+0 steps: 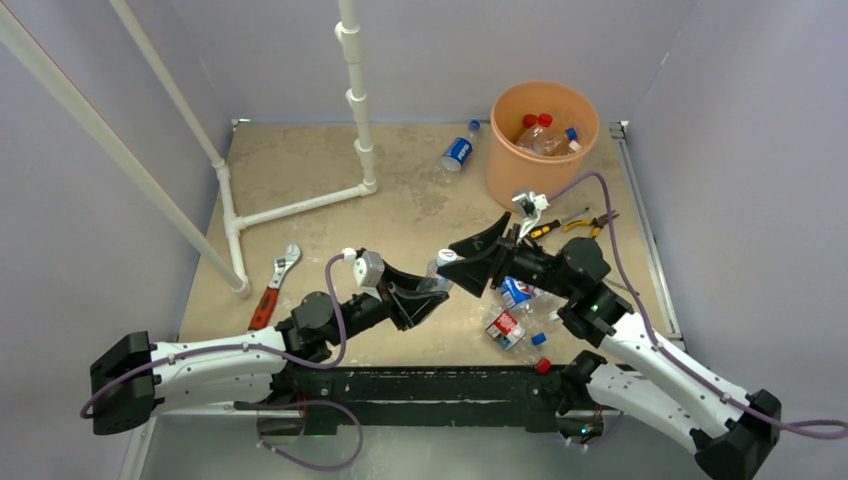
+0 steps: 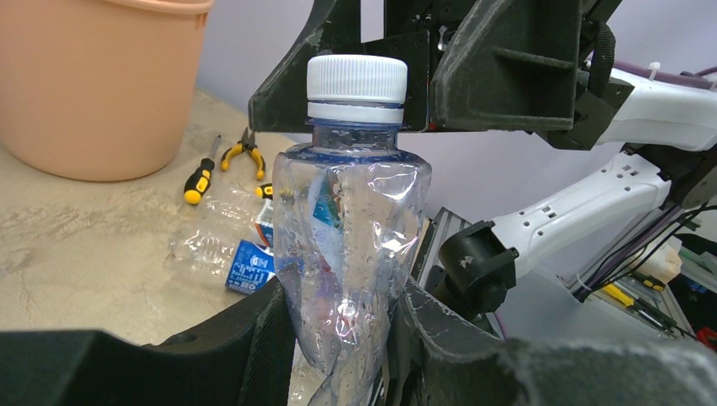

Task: Put the plastic bottles in the bin
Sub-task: Pick up the plastic bottle from the corner of the board.

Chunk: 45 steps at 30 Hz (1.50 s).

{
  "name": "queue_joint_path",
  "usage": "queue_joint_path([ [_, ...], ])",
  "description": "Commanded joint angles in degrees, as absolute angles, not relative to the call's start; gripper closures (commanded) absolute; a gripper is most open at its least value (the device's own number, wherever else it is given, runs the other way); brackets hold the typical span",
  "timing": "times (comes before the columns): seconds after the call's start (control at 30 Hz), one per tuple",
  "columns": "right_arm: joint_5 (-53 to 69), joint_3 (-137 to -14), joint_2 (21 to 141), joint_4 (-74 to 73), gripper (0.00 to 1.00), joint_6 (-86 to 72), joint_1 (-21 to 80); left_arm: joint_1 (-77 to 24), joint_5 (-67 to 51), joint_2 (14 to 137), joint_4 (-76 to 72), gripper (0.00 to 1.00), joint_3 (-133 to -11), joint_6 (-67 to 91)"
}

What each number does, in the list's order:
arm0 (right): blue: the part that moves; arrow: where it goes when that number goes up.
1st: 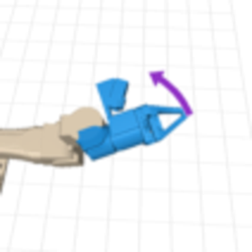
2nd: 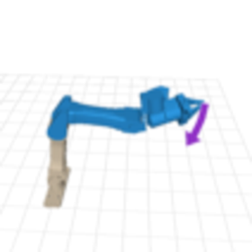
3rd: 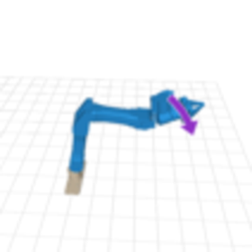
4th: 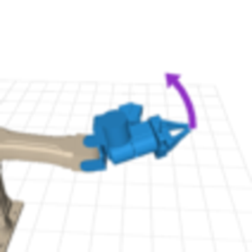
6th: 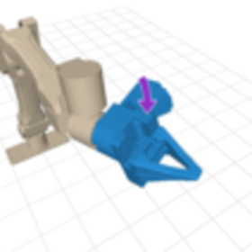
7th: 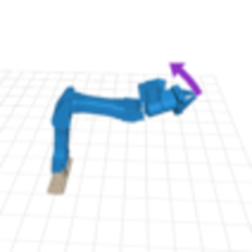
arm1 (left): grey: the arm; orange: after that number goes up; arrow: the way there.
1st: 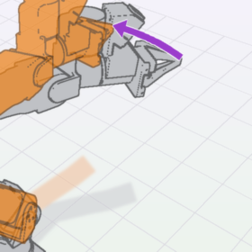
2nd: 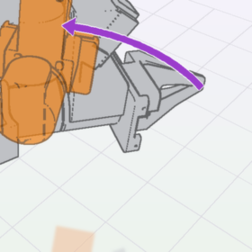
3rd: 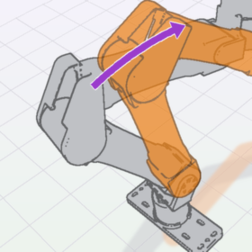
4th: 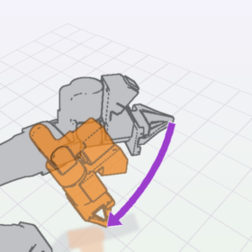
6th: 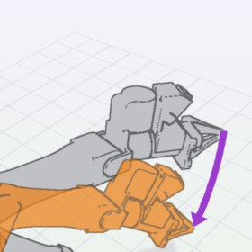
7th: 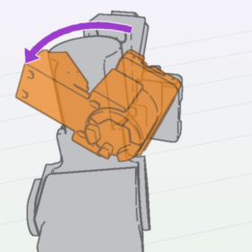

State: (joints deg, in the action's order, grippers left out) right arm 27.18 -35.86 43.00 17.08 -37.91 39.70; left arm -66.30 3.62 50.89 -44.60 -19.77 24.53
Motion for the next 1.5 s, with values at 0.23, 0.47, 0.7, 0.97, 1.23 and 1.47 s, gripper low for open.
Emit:
queue_joint_path([
  [0.23,18.6,-40.3,47.4,18.0,0.62,-34.3,47.6,-66.4,3.1,50.0,-45.2,1.00,-20.9,25.4],
  [0.47,15.5,-38.0,42.7,21.9,1.00,-35.2,47.8,-66.4,4.4,49.7,-46.2,1.00,-19.6,28.2],
  [0.7,3.4,-29.9,32.7,35.9,1.00,-40.1,47.8,-66.4,4.7,55.7,-65.8,1.00,-13.6,40.3],
  [0.97,-4.4,-31.2,31.8,41.2,1.00,-39.4,47.8,-66.6,2.4,65.6,-79.9,1.00,-11.0,49.6],
  [1.23,-0.8,-38.4,34.4,32.6,1.00,-33.5,47.8,-66.9,7.9,57.2,-73.0,0.88,-9.3,44.9],
  [1.47,2.6,-50.7,40.4,13.7,0.55,-28.8,47.8,-66.9,10.8,46.2,-56.3,1.00,-12.9,35.4],
])
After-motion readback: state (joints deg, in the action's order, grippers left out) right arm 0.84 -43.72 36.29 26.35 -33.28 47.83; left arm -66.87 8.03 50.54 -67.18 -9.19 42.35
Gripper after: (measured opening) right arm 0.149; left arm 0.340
